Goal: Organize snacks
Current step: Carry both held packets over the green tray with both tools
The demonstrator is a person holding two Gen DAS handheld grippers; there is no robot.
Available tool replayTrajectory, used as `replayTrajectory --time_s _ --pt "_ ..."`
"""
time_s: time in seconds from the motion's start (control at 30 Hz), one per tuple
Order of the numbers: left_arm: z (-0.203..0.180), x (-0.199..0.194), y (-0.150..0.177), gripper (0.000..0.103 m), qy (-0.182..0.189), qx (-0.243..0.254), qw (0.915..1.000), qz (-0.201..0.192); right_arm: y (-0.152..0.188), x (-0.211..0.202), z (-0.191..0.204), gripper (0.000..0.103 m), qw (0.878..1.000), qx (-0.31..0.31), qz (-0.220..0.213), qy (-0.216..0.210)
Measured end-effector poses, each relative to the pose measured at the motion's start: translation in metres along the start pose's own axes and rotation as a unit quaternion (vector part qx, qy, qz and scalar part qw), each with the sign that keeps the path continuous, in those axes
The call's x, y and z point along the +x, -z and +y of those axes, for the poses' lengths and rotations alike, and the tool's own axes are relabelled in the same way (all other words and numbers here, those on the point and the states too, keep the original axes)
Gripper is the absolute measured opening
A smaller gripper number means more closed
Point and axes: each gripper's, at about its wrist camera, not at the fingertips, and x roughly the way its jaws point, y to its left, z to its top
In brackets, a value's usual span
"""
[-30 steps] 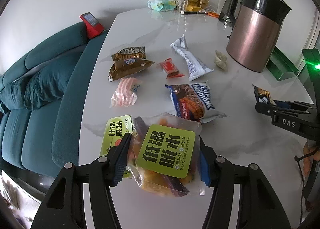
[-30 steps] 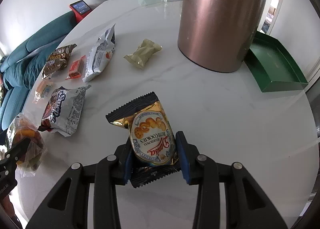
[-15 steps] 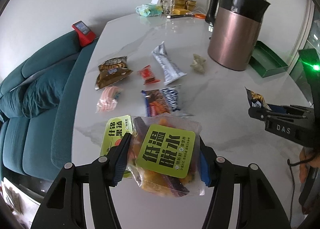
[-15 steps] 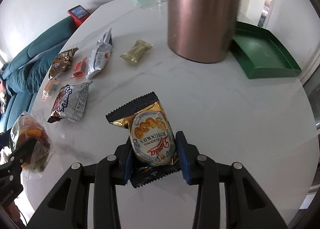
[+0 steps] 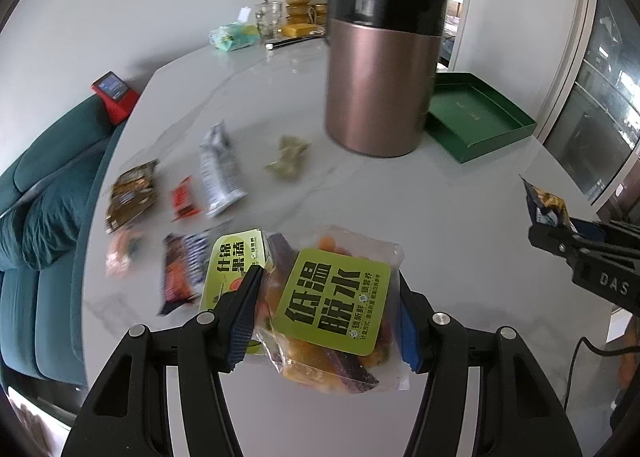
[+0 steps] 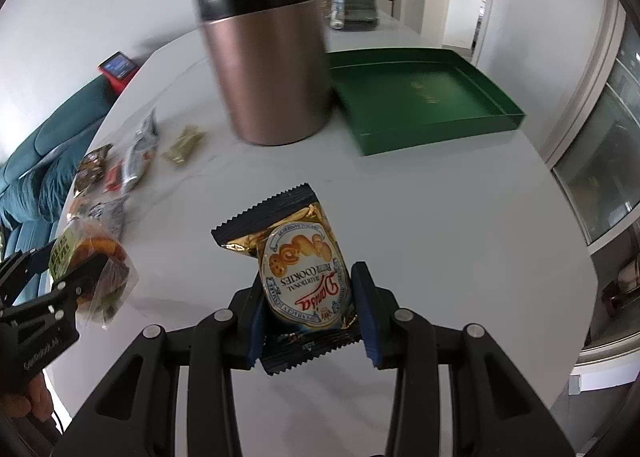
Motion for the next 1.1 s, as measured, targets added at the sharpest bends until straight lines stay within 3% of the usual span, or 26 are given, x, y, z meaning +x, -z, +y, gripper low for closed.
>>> replayTrajectory --time_s 0.23,0.43,0.6,0.8,0.93,1.1 --pt "-0.069 0.016 -0.042 0.054 -0.011 -0.016 0.9998 -0.002 -0.035 0.004 -0.090 0.005 1.000 -0.004 0.000 -0.011" --pt "-0.146 0.038 -0.091 0.054 -0.033 -0.027 0.9991 -0.005 -0.082 0.018 -0.169 0.005 0.999 -0.016 -0.006 -0.032" --pt "-0.191 0.056 -0.130 0.054 -0.027 -0.044 0.9984 -0.023 -0.124 0.039 -0.218 0.005 0.999 -0.036 -0.005 -0.029" --pt "-0.219 0.081 -0.172 0.054 -0.033 -0.076 0.9961 -0.029 -0.169 0.062 -0.246 0.005 0.997 -0.065 -0.007 -0.033" --pt "-0.224 0.104 -0.195 0.054 -0.040 -0.113 0.9926 -0.021 -0.201 0.079 -0.249 0.005 0.996 -0.075 -0.007 -0.046" --pt "-0.228 0.137 -0.209 0.054 -0.065 -0.115 0.9911 -0.009 -0.234 0.109 -0.246 0.005 0.994 -0.091 0.000 -0.056"
